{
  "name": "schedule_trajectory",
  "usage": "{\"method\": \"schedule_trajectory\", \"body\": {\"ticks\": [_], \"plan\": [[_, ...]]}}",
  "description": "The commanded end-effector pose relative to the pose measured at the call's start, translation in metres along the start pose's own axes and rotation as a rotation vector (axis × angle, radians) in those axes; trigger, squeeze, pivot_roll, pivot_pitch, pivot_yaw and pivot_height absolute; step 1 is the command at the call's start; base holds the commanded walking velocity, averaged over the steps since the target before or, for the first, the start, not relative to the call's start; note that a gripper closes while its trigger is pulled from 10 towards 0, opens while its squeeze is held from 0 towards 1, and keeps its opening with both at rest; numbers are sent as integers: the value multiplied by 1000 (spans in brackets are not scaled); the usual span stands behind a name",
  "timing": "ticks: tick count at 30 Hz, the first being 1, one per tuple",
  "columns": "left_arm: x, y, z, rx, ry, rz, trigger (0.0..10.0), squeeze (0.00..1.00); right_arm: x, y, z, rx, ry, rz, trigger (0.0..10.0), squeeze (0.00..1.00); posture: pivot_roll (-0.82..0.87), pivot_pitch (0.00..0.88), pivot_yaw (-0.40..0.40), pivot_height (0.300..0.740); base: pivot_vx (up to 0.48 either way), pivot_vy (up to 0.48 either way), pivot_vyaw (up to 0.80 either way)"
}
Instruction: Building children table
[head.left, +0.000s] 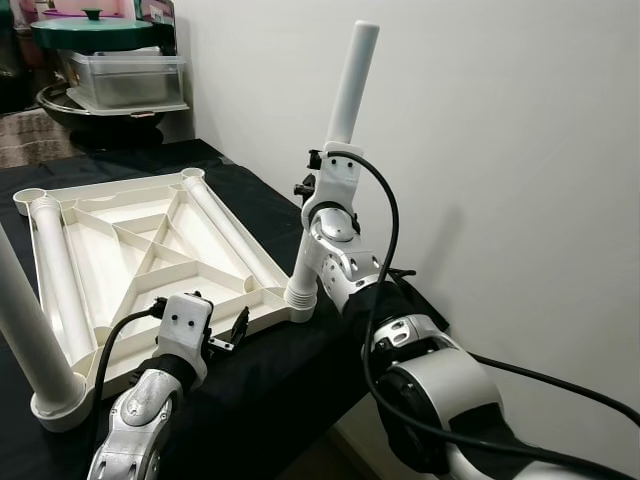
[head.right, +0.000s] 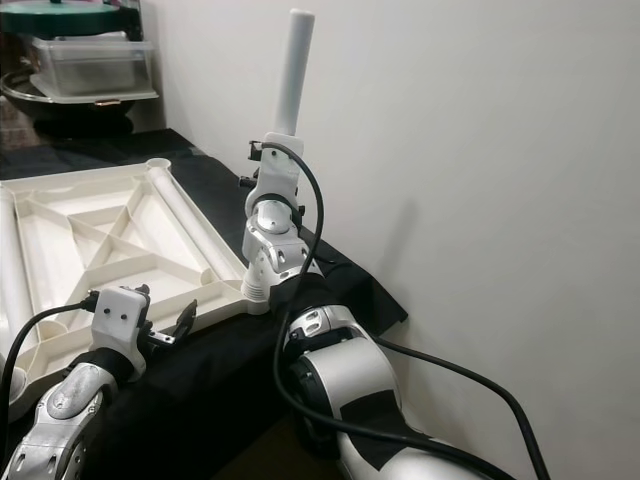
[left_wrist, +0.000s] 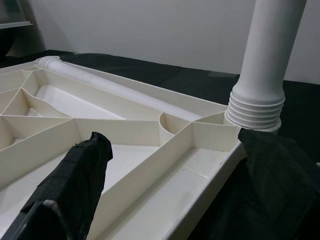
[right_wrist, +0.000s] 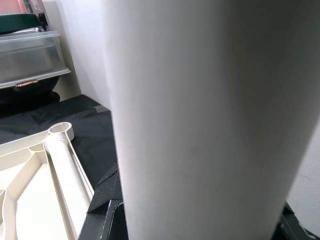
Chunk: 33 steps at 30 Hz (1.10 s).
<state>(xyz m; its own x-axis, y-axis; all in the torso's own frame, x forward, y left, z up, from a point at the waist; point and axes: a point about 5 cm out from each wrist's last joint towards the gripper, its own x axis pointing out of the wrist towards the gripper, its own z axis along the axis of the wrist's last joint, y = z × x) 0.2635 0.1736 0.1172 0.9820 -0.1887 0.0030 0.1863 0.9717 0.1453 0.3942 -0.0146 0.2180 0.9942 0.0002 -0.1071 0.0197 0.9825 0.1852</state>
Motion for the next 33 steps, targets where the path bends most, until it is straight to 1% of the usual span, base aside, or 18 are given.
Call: {"method": "schedule_trajectory", "body": {"ticks": [1,5,6,9,12,16,27,30,33], "plan": [[1,-5,-4,-5,19,-16,10000,0,-6,-12,-58,-32,253,-24,10000,0,29,0,-151,740,0,0,0],[2,-4,-4,-5,19,-16,10000,0,-5,-11,-55,-34,247,-16,10000,0,27,0,-150,740,0,0,0],[2,-4,-4,-4,18,-18,10000,0,-4,-12,-48,-35,239,-25,10000,0,27,0,-150,740,0,0,0],[2,-4,-4,-3,17,-18,10000,0,-3,-13,-45,-35,236,-33,10000,0,27,0,-150,740,0,0,0],[2,-4,-4,-3,17,-19,10000,0,-3,-11,-41,-26,236,-27,10000,0,27,0,-151,740,0,0,0],[2,-4,-4,-4,16,-17,10000,0,-2,-5,-30,-2,219,-6,10000,0,29,0,-155,740,0,0,0],[3,-4,-4,-4,13,-17,10000,0,-2,-2,-19,18,188,20,10000,0,30,0,-155,740,0,0,0],[4,-4,-4,-4,11,-19,10000,0,-1,3,-6,20,155,48,10000,0,30,0,-153,740,0,0,0],[4,-4,-4,-4,11,-20,10000,0,-1,4,0,22,140,58,10000,0,28,0,-156,740,0,0,0]]}}
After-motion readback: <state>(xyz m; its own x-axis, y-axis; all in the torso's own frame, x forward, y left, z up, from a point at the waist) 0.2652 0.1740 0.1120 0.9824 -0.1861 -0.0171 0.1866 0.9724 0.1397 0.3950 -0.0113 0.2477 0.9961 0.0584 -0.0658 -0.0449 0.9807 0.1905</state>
